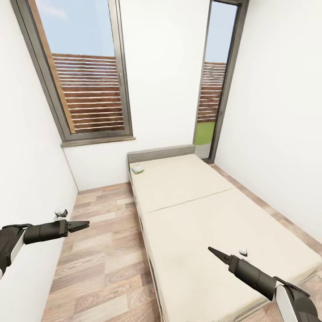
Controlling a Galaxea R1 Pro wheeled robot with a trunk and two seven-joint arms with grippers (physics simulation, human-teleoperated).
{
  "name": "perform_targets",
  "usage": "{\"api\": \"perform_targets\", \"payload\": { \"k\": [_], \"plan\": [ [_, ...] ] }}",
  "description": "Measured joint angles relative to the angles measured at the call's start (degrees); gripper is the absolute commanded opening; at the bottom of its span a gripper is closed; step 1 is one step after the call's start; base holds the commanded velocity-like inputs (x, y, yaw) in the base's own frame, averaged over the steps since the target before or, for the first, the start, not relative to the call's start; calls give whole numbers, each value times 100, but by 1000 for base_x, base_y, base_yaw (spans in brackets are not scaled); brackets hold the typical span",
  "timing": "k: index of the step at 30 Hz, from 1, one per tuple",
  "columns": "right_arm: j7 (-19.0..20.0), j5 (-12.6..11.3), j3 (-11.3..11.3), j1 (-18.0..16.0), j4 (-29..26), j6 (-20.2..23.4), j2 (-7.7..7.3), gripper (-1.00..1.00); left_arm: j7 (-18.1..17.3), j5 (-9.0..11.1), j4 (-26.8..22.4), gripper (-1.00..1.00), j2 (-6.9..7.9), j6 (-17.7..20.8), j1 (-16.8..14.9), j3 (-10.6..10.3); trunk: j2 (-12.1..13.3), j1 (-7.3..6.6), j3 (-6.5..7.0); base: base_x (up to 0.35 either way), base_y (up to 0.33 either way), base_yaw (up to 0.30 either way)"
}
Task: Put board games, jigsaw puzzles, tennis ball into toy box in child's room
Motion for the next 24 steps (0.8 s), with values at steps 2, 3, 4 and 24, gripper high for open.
{"api": "perform_targets", "payload": {
  "k": [2,3,4,24],
  "plan": [
    [0,1,-3,0,-1,-2,0,100,0,2,3,100,1,-1,0,0,0,0,-5,0,87,-225],
    [0,2,-4,0,-1,-1,0,100,1,2,2,100,2,-2,0,0,0,0,-8,0,49,-234],
    [0,2,-5,0,-1,0,0,100,1,4,2,100,3,-2,0,-1,0,0,-11,0,39,-236],
    [0,0,-6,-1,1,-6,1,100,0,0,-2,100,8,-3,1,3,0,0,-52,0,43,-156]
  ]
}}
